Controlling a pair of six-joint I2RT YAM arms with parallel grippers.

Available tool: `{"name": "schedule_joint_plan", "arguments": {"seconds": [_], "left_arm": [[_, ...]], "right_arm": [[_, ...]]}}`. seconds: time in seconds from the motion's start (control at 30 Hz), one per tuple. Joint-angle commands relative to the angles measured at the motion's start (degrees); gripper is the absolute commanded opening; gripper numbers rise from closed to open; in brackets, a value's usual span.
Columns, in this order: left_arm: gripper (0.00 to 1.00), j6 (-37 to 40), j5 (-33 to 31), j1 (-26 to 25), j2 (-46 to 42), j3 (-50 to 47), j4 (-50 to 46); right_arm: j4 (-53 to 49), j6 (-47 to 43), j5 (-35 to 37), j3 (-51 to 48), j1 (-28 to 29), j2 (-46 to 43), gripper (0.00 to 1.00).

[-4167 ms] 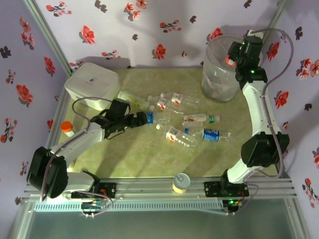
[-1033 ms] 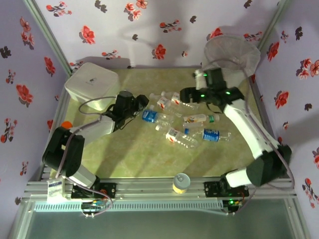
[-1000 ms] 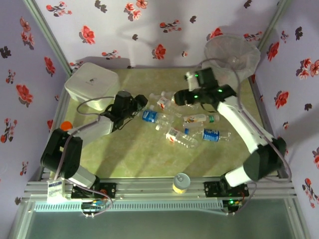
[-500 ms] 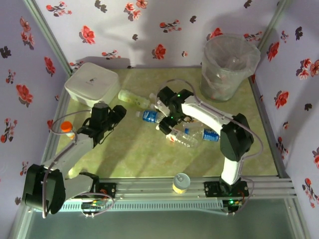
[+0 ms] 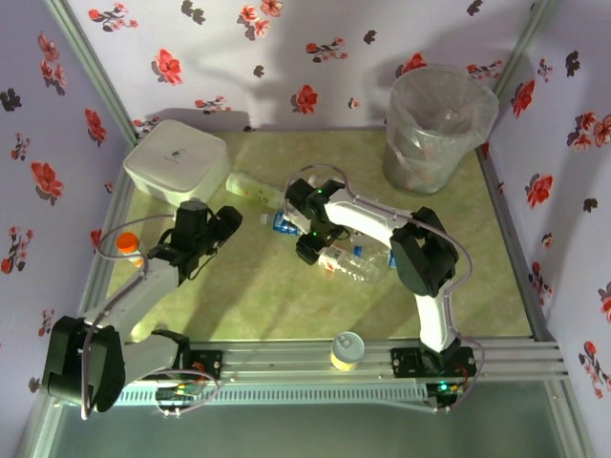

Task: Put the plastic bottles in the bin

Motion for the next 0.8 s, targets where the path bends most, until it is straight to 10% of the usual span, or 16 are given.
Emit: {"name": "schedule_joint_plan", "arguments": {"seconds": [0.0,0.47,0.77], "left_arm": [[0.77,1.1,0.5,0.6,-1.1,-0.6,-0.3],[0.77,0.6,0.4,0.9,-0.7,-1.9,0.7],[0.77,1.3,0.6,1.4,0.6,-1.0,1.1]], "right_arm": [[2.3,1.1,-1.0,-0.3,0.0,0.8,0.76],[2.2,1.4,-1.2,1.2,0.2,2.4,0.6],[0.3,1.8,-4.7,9.0,-2.7,-11.8,0.59]]}}
